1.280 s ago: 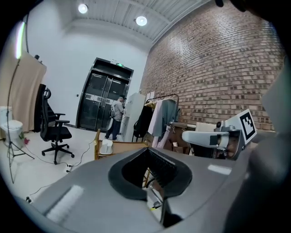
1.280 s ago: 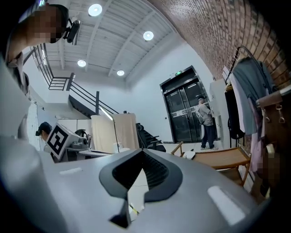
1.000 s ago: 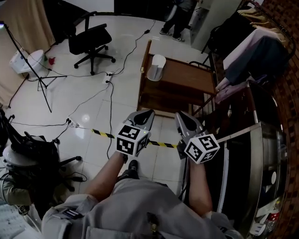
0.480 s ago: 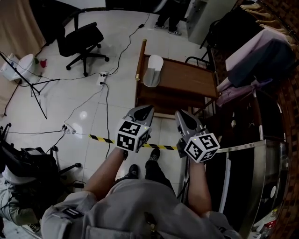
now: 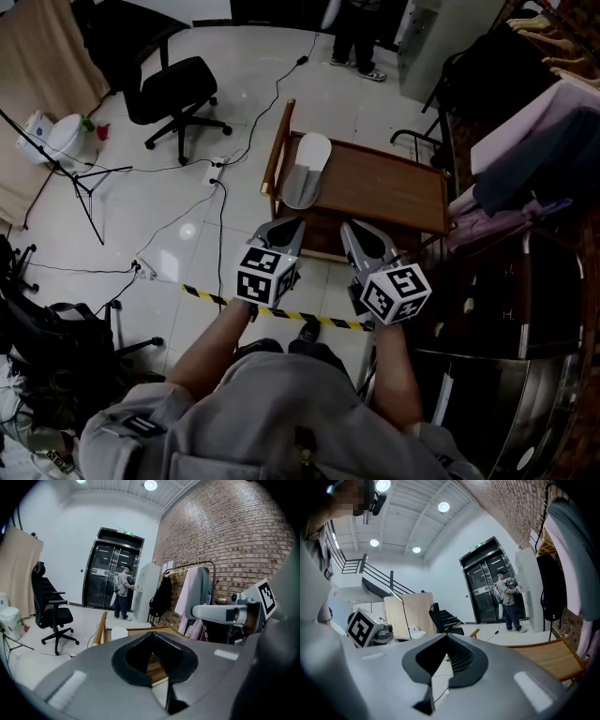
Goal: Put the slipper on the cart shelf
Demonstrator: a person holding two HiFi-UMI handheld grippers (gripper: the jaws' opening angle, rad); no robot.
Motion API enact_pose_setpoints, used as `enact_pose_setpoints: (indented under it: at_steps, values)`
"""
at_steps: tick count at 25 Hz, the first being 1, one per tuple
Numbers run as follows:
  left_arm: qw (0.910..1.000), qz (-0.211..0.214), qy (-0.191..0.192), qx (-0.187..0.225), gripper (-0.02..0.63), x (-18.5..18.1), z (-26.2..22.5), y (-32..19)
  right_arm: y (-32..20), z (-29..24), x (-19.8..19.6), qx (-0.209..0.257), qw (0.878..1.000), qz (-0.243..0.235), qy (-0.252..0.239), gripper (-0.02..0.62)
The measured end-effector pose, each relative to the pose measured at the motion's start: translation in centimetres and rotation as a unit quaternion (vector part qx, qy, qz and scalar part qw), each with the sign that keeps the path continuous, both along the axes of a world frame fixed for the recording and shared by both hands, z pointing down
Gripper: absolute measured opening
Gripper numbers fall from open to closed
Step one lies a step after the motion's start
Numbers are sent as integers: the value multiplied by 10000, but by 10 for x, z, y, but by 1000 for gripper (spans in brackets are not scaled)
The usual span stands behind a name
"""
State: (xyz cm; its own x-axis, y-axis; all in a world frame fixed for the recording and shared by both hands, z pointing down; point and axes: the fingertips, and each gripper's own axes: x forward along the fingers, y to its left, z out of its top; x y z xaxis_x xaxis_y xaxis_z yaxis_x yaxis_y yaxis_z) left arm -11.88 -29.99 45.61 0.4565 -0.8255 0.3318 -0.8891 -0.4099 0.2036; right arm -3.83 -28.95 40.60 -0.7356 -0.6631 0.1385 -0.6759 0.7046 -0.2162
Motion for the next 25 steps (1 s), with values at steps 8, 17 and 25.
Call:
enact_pose_setpoints:
  at_steps: [8,17,25]
  values:
    - [9992,-316,-103,-199,8,0,23,-63,-62,23,3,-317,9993,-203,-34,-2]
    - [9976,-210,-356,-552,8,-3,80,-143,-130,57,-5,-704,9969,-52,361,-2]
    - [9939,-467,-358,-938,35,-13,134,-207,-171,77,-1,-1010,9935,265,462,-2]
